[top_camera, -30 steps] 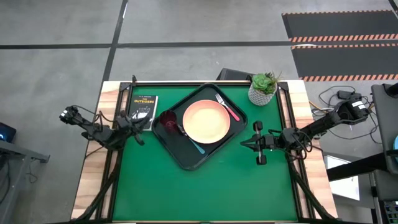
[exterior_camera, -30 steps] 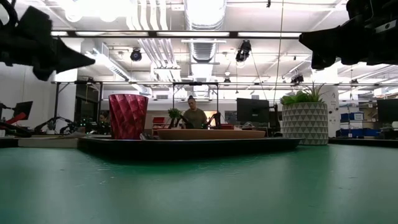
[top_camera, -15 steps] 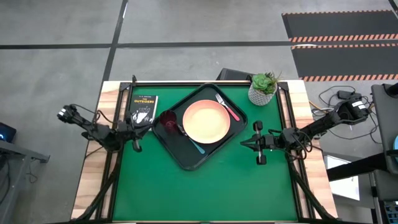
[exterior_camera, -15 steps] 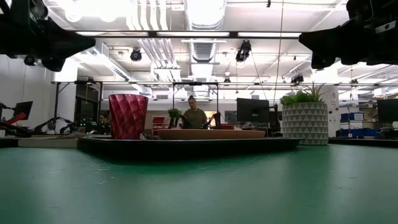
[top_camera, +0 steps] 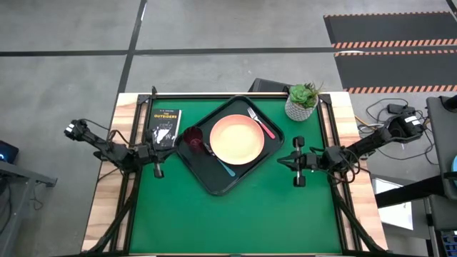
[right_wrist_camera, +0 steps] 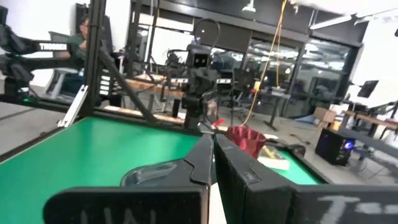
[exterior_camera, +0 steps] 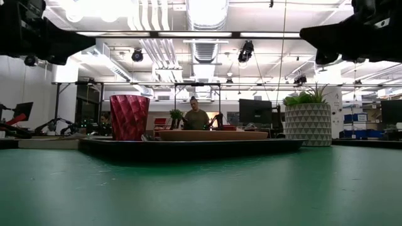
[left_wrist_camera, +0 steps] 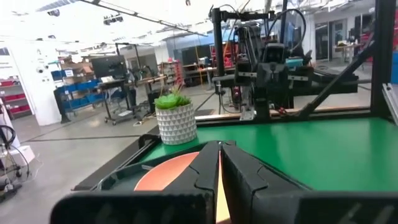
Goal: Pick and place plate/cup/fork/spoon on tray
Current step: Return to Home Position
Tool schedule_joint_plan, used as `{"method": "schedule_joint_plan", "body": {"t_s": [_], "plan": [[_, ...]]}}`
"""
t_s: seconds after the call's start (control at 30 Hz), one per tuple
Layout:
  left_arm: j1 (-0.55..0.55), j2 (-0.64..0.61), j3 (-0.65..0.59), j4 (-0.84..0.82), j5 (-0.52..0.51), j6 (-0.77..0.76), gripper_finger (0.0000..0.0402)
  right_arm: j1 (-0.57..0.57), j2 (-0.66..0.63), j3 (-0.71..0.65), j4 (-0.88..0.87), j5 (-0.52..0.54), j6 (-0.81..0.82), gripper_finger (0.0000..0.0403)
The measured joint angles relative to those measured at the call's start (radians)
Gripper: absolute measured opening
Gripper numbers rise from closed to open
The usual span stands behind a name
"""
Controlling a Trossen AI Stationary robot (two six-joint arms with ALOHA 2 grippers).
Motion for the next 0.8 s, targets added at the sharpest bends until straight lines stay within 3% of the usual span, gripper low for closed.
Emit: {"method": "schedule_joint_plan", "body": {"t_s": [0.4, 0.8], "plan": [[0.002, -0.044, -0.001, -0.064, -0.021, -0.053, 0.0000, 0.000, -0.127, 0.000, -0.021, 0.053, -0.113, 0.0009], [0.001, -0.023, -0.001, -0.064, -0.056, -0.079, 0.0000, 0.000, -0.349, 0.000, -0.285, 0.054, -0.111, 0.0009]]}}
